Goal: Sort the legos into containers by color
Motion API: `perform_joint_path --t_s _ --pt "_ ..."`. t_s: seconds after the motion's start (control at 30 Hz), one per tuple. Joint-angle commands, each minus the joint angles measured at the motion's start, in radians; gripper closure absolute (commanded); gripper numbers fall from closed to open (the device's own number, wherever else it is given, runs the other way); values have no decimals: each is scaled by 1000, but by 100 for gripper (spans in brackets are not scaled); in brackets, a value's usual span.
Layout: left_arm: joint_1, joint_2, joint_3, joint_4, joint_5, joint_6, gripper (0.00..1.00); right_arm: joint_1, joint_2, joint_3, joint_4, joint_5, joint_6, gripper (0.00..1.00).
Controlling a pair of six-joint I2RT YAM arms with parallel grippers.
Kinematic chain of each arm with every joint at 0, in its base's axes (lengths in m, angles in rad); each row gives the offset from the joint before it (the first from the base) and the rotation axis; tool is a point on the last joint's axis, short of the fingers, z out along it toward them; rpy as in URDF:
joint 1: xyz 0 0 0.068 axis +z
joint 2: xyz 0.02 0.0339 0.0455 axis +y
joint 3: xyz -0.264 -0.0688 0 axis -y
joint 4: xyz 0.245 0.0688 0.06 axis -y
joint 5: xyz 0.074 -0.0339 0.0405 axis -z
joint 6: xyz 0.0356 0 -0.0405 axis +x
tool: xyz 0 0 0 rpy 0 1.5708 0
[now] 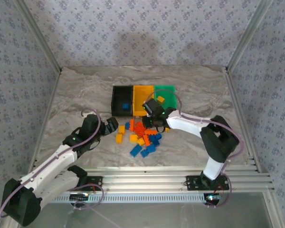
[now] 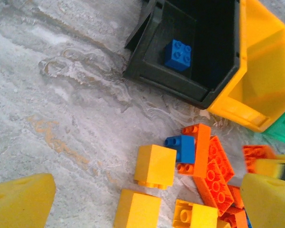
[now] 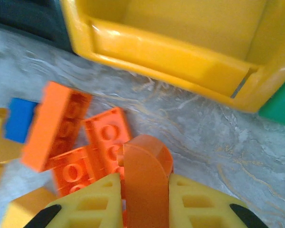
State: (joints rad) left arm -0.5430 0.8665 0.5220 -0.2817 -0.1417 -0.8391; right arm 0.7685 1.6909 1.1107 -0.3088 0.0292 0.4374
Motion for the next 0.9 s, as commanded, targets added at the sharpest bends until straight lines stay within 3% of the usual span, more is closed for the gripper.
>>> perform_joint_path --t_s 0.0,0.2,0.5,0.7,0.87 --pt "4 -13 -18 -8 22 -10 0 0 -93 23 -16 22 23 80" --pt "4 -43 -36 -9 27 -20 0 -39 -9 198 -35 82 75 80" --pt "4 -112 -48 -52 21 -28 0 -118 262 460 -66 96 128 75" --pt "4 -114 -48 -59 22 -21 0 -137 290 527 -104 85 152 43" --pt "5 -113 -50 -50 25 -17 0 -132 141 410 -78 129 184 35"
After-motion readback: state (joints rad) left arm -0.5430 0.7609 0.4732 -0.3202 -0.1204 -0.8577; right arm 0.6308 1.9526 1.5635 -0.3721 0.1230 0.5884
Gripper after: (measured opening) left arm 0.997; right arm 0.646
